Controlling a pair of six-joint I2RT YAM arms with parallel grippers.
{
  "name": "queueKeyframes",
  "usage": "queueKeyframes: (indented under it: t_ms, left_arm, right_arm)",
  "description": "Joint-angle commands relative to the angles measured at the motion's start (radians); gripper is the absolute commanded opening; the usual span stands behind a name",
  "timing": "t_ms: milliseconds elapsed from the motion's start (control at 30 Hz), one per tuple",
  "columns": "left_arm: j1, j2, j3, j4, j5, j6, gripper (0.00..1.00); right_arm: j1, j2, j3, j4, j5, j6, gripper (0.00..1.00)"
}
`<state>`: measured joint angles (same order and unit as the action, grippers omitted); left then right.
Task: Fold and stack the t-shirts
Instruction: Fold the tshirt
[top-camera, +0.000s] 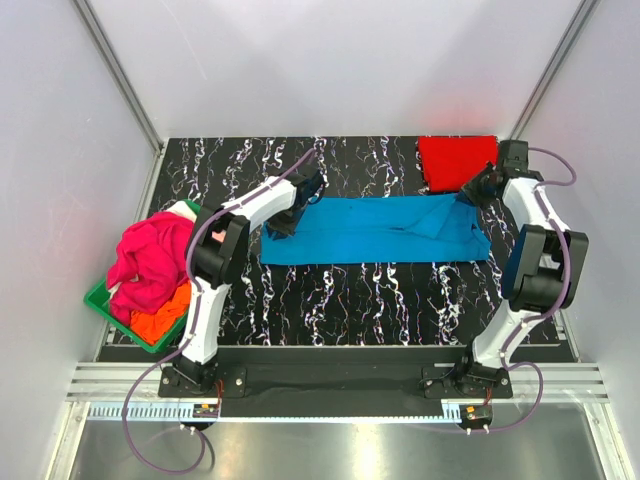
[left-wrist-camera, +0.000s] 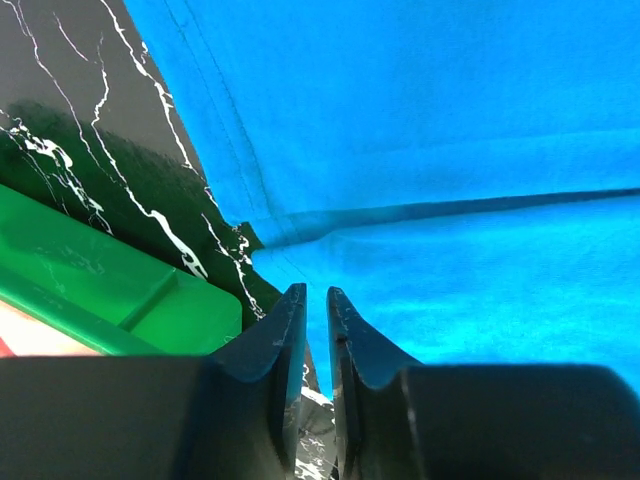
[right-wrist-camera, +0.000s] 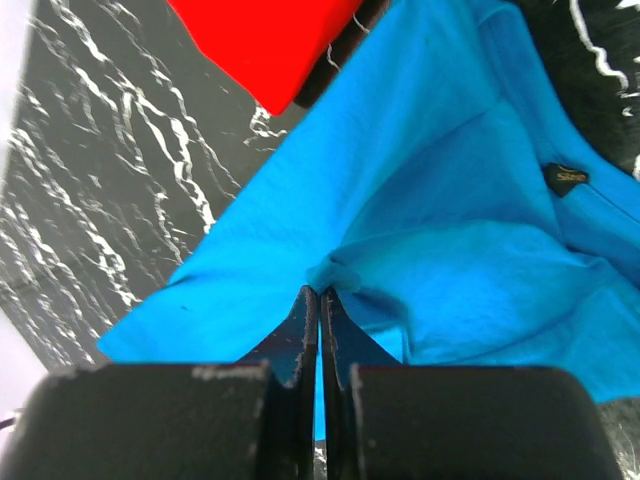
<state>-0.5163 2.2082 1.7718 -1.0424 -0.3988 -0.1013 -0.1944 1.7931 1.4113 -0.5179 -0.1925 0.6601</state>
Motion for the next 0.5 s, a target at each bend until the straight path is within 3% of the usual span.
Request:
queueKeyframes:
  t_ms: [0,467]
  left_arm:
    - [0.006,-0.01,0.041,-0.008,-0.029,0.008,0.2]
    - [0.005,-0.018,0.055,-0.021,-0.031,-0.001,0.26]
  right_arm:
    - [0.016,0.038,0.04,0.016,-0.024,-0.048,0.0]
    - [0.105,0.114,0.136,0.012,-0.03,-0.169,0.0]
